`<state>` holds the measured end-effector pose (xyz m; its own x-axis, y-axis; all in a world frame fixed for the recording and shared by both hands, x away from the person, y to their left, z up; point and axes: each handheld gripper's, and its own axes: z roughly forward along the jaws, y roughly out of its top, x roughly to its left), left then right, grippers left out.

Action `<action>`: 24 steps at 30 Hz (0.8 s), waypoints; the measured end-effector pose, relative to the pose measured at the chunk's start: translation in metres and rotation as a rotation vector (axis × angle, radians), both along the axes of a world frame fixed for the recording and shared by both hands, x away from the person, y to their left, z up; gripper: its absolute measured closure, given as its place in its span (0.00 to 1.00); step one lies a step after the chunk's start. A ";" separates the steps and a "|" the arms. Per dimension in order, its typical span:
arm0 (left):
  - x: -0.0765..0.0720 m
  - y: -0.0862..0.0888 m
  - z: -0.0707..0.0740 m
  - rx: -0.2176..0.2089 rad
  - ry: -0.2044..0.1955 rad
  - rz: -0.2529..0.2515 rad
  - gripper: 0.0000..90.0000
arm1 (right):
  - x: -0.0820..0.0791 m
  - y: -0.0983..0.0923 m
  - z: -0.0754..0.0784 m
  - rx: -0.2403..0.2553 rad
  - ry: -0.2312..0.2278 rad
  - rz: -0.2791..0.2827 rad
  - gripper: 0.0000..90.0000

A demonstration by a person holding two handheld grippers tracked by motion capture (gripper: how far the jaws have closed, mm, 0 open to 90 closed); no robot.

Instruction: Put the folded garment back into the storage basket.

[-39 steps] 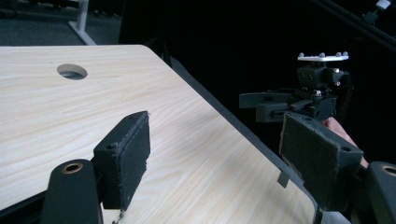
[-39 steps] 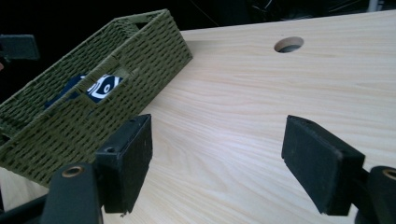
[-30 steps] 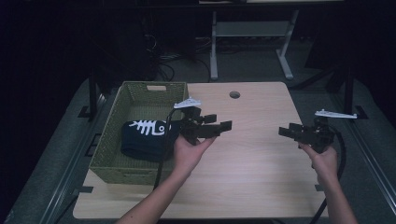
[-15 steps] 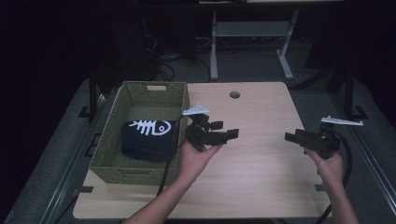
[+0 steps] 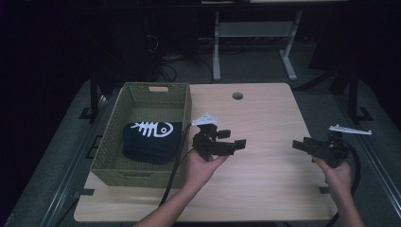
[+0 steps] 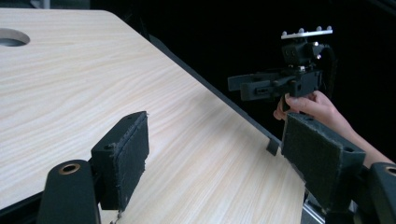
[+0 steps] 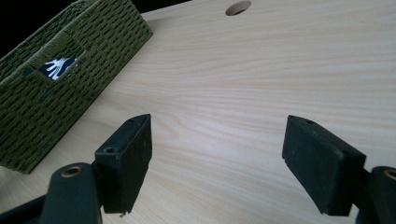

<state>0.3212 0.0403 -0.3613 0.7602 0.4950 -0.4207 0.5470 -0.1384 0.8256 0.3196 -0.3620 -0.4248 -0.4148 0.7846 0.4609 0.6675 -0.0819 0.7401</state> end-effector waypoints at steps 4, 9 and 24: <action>-0.005 -0.002 -0.005 0.006 -0.018 -0.008 0.25 | -0.005 -0.004 -0.005 0.000 0.005 -0.010 0.27; -0.014 -0.003 -0.013 0.016 -0.035 -0.026 0.25 | -0.010 -0.007 -0.011 0.008 0.007 -0.016 0.26; -0.039 -0.005 -0.035 0.025 -0.051 -0.069 0.25 | -0.032 -0.011 -0.027 0.015 0.006 -0.028 0.27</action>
